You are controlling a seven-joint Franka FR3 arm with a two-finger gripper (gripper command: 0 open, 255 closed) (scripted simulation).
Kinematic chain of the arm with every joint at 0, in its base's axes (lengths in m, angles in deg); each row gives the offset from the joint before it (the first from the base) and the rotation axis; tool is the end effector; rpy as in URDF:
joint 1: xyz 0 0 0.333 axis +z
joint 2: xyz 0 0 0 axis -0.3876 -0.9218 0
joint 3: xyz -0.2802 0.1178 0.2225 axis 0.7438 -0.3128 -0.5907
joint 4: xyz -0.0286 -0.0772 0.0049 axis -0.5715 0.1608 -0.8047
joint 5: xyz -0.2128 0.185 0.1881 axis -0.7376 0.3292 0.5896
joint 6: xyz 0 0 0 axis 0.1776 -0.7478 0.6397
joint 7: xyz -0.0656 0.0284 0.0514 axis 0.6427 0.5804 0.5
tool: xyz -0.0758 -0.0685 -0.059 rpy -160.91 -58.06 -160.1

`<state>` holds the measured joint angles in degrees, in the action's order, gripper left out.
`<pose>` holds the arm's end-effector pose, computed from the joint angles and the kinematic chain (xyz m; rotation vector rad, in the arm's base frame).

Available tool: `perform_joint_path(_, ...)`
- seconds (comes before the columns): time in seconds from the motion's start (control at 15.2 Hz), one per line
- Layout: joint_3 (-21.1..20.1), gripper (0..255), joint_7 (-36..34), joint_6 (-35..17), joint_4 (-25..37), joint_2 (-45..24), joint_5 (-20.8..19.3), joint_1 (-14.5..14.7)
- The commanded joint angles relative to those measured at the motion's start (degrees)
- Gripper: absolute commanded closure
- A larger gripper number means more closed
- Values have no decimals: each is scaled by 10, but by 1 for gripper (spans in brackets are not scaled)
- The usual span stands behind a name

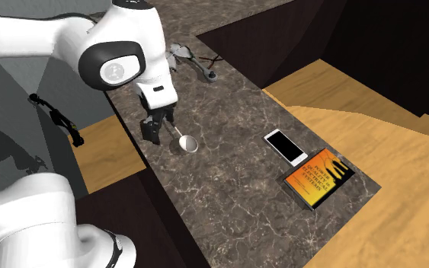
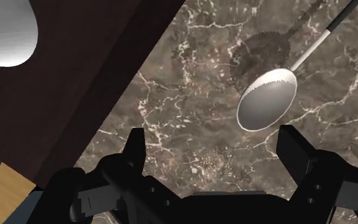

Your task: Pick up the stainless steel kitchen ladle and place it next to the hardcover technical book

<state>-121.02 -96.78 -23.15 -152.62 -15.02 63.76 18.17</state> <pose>0.2118 0.1843 0.4676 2.8201 -1.2104 -0.0437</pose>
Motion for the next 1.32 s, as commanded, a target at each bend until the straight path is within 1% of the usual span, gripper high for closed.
perform_joint_path(0.0, -47, 0, -75, -30, 15, -42, 14, -18)
perform_joint_path(0.13, -93, 0, -143, -62, 29, -85, 19, -43)
perform_joint_path(0.26, -142, 0, -216, -96, 47, -135, 14, -75)
perform_joint_path(0.4, -195, 0, -296, -130, 68, -192, -7, -115)
perform_joint_path(0.46, -224, 0, -340, -148, 79, -225, -26, -140)
perform_joint_path(0.53, -255, 0, -389, -166, 91, -261, -53, -167)
perform_joint_path(0.59, -287, 0, -446, -184, 103, -304, -92, -198)
perform_joint_path(0.66, -319, 0, -516, -201, 116, -358, -149, -229)
perform_joint_path(0.73, -334, 0, -603, -212, 131, -425, -231, -246)
perform_joint_path(0.79, -320, 0, -685, -215, 149, -489, -310, -233)
perform_joint_path(0.86, -292, 0, -721, -216, 160, -515, -338, -205)
perform_joint_path(0.92, -267, 0, -721, -224, 158, -516, -338, -181)
perform_joint_path(1.25, -224, 0, -758, -255, 149, -557, -392, -144)
